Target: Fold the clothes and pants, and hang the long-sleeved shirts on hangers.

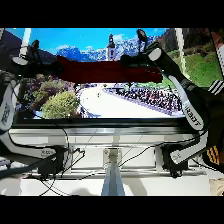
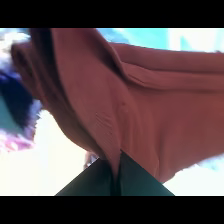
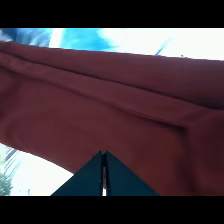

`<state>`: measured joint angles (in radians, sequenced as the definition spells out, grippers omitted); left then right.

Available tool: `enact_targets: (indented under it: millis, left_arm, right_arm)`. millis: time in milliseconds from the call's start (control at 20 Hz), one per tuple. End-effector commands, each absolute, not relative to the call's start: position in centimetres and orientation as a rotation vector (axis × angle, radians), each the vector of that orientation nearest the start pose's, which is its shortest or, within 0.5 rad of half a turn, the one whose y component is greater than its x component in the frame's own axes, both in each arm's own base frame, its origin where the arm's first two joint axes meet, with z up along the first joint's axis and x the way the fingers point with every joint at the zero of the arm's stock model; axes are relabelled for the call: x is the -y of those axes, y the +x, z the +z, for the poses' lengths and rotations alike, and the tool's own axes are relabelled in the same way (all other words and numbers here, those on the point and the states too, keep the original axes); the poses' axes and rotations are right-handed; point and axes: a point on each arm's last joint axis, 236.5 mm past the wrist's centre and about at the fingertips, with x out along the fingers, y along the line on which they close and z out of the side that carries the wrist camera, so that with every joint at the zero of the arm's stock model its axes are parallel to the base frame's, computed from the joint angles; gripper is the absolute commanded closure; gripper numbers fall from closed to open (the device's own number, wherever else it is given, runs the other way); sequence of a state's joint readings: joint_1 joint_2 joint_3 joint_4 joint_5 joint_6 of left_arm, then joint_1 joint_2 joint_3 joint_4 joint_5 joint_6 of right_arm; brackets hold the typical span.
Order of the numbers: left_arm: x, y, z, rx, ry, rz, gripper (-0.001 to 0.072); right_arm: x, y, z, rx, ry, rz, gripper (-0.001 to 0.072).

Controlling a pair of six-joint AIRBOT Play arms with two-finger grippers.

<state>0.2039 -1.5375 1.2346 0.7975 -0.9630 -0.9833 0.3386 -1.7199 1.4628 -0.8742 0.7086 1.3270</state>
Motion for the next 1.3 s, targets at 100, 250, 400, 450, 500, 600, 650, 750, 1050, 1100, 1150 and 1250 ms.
enact_targets:
  millis: [100, 250, 400, 450, 500, 600, 650, 750, 1050, 1100, 1150, 1250]
  left_arm:
    - [5.7, 39.9, 12.1, -0.908, -0.197, -0.540, 0.0699]
    - [6.2, 37.5, 18.1, -0.760, -0.116, -0.529, 0.0699]
    - [5.8, 36.1, 20.0, -0.713, -0.050, -0.498, 0.0699]
    - [5.3, 36.0, 19.8, -0.721, -0.028, -0.480, 0.0699]
    - [4.8, 36.0, 19.4, -0.735, -0.008, -0.462, 0.0699]
    - [4.7, 36.1, 19.0, -0.750, -0.025, -0.456, 0.0699]
    - [4.7, 36.2, 18.8, -0.759, -0.045, -0.449, 0.0698]
    - [5.1, 36.6, 18.5, -0.765, -0.078, -0.468, 0.0698]
    - [13.8, 40.0, 17.3, -0.768, -0.368, -0.714, 0.0699]
    - [16.3, 40.6, 16.5, -0.780, -0.407, -0.760, 0.0698]
    - [19.5, 41.3, 15.7, -0.789, -0.458, -0.807, 0.0699]
    - [25.9, 42.5, 13.5, -0.795, -0.529, -0.851, 0.0698]
  right_arm:
    - [-36.5, 45.9, -0.6, -1.001, 0.333, 0.639, 0.0696]
    - [-43.3, 42.2, -2.2, -1.050, 0.397, 0.688, 0.0696]
    - [-50.3, 36.0, -1.6, -1.118, 0.417, 0.828, 0.0695]
    - [-52.0, 34.4, -0.7, -1.109, 0.408, 0.871, 0.0695]
    - [-53.4, 33.1, 0.4, -1.093, 0.391, 0.913, 0.0695]
    - [-54.9, 32.4, 2.0, -1.030, 0.354, 0.953, 0.0695]
    - [-54.9, 32.7, 2.4, -1.006, 0.327, 0.959, 0.0695]
    - [-53.4, 34.3, 2.2, -0.978, 0.245, 0.939, 0.0695]
    - [-39.0, 44.4, 1.3, -1.048, 0.141, 0.697, 0.0695]
    - [-36.1, 46.2, 2.2, -1.042, 0.166, 0.649, 0.0695]
    - [-32.8, 48.0, 3.3, -1.030, 0.196, 0.598, 0.0695]
    - [-26.7, 50.6, 5.6, -1.001, 0.249, 0.508, 0.0695]
